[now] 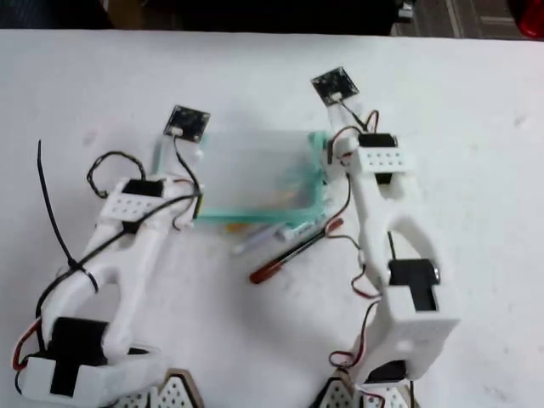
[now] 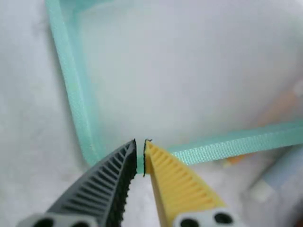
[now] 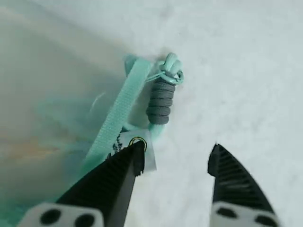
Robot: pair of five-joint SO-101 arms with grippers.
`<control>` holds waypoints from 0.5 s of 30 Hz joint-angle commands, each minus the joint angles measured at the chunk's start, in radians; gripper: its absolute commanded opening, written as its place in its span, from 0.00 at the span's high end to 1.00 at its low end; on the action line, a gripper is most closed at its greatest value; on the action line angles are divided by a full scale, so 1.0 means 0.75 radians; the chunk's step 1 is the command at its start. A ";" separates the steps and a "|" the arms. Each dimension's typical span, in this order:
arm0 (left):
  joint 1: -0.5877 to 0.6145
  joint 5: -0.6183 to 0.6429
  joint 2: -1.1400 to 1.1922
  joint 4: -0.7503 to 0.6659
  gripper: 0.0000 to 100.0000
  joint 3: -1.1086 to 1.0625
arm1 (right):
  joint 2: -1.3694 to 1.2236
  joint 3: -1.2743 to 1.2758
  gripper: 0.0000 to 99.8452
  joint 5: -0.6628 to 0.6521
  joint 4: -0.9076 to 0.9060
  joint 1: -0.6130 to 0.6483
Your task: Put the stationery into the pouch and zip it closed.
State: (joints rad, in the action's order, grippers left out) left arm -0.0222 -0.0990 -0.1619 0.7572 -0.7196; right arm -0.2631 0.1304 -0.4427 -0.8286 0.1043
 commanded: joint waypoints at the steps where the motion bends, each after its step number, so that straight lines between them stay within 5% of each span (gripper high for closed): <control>1: 0.003 0.016 0.003 -0.029 0.94 0.088 | -0.054 -0.151 0.76 -0.004 -0.011 0.032; 15: 0.001 0.014 0.003 -0.029 0.94 0.088 | -0.584 -0.751 0.77 0.090 -0.199 0.071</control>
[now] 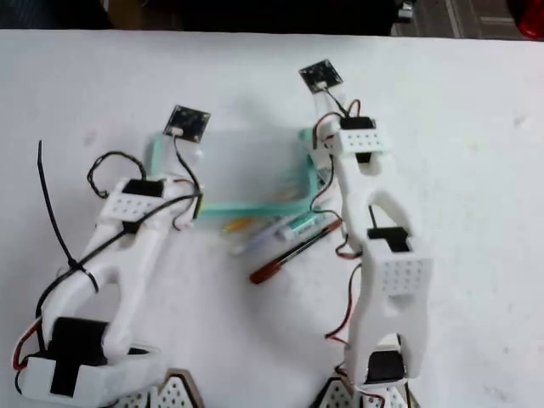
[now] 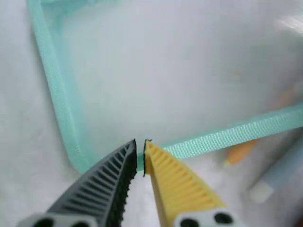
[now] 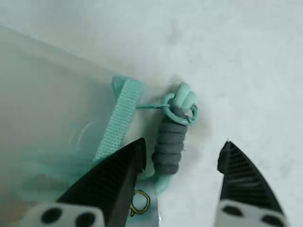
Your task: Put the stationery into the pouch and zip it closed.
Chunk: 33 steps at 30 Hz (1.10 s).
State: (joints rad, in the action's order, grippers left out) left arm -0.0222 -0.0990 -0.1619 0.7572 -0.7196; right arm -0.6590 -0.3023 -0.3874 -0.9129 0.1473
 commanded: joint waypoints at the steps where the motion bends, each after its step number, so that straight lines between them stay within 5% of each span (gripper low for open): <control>1: 0.001 0.014 0.003 -0.029 0.94 0.088 | -0.095 -0.237 0.79 0.016 -0.128 0.013; 7: 0.005 0.014 0.003 -0.029 0.94 0.088 | -0.308 -0.597 0.99 0.016 -0.267 0.011; 24: -0.005 0.016 -0.144 0.086 0.93 0.102 | -0.324 -1.753 0.98 0.016 -1.081 0.089; 29: -0.005 0.016 -0.433 0.241 0.93 0.102 | -0.244 -1.806 0.98 0.016 -1.083 0.118; 33: -0.005 0.014 -0.709 0.315 0.82 0.102 | -0.087 -1.782 0.98 0.016 -1.083 0.142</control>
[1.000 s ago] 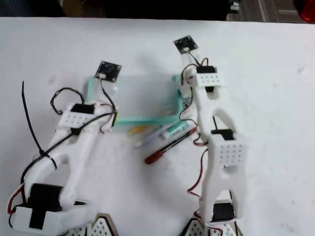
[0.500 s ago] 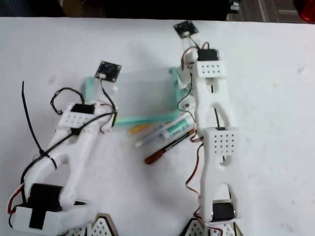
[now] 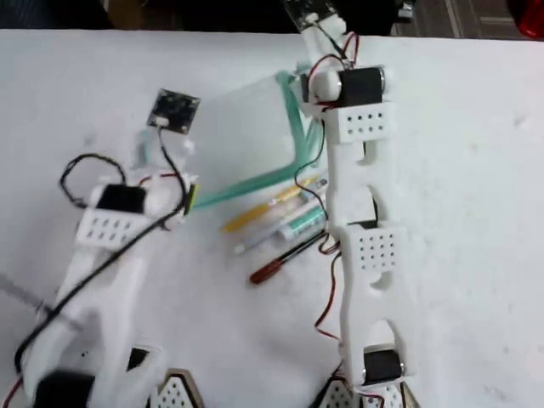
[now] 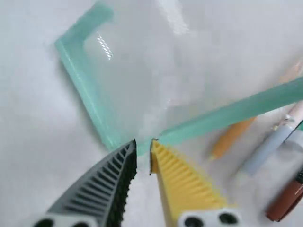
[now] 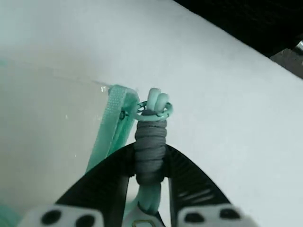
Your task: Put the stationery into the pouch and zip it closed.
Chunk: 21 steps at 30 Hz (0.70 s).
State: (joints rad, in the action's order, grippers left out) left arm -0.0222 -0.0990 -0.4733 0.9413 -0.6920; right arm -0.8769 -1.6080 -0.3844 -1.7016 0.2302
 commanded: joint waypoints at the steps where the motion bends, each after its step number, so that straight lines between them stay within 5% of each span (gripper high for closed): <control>1: -0.005 0.014 -0.357 0.080 0.79 0.065 | 0.249 -0.039 0.98 0.012 -0.034 0.044; 9: -0.005 -0.174 -0.772 0.192 0.77 0.078 | 0.560 0.063 0.98 0.012 -0.038 0.175; 21: -0.007 -0.282 -1.116 0.376 0.77 0.068 | 1.218 0.976 0.98 0.012 -0.028 0.470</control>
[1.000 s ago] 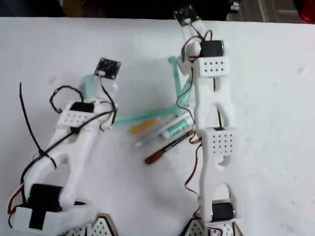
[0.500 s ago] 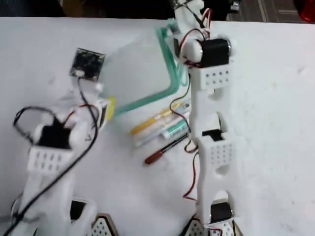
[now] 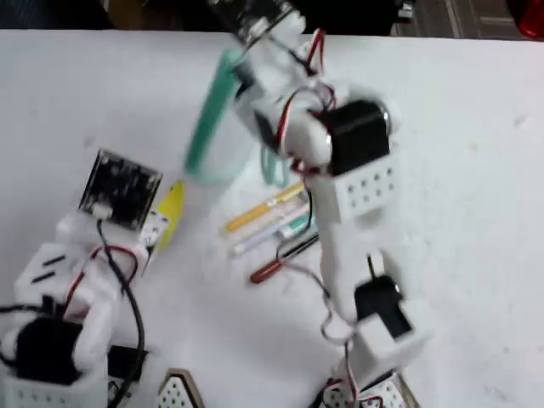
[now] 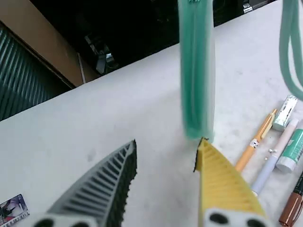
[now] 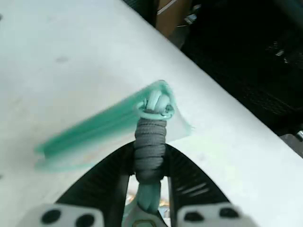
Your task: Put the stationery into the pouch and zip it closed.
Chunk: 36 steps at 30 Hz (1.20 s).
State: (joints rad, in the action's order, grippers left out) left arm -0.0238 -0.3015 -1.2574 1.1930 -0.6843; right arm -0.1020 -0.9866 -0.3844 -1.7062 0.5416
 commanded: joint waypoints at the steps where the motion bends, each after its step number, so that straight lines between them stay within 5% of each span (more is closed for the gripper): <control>1: -0.015 -0.012 -0.077 0.055 0.77 0.057 | 0.220 0.205 0.98 0.012 -0.011 0.069; 9: -0.050 -0.008 -0.116 0.215 0.77 0.065 | 0.396 0.374 0.98 0.012 -0.013 0.073; 22: -0.050 -0.004 -0.713 0.405 0.78 0.092 | 0.607 0.372 0.98 0.012 0.003 0.054; 30: -0.024 0.123 -0.760 0.593 0.78 0.601 | 0.600 0.383 0.98 0.012 0.003 0.054; 36: -0.015 0.047 -0.760 0.511 0.78 0.383 | 0.609 0.383 0.98 0.012 -0.005 0.054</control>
State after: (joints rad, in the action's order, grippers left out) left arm -0.0468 -0.2417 -1.8297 1.6303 -0.2854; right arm 0.3245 -0.6935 -0.3844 -1.7062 0.5892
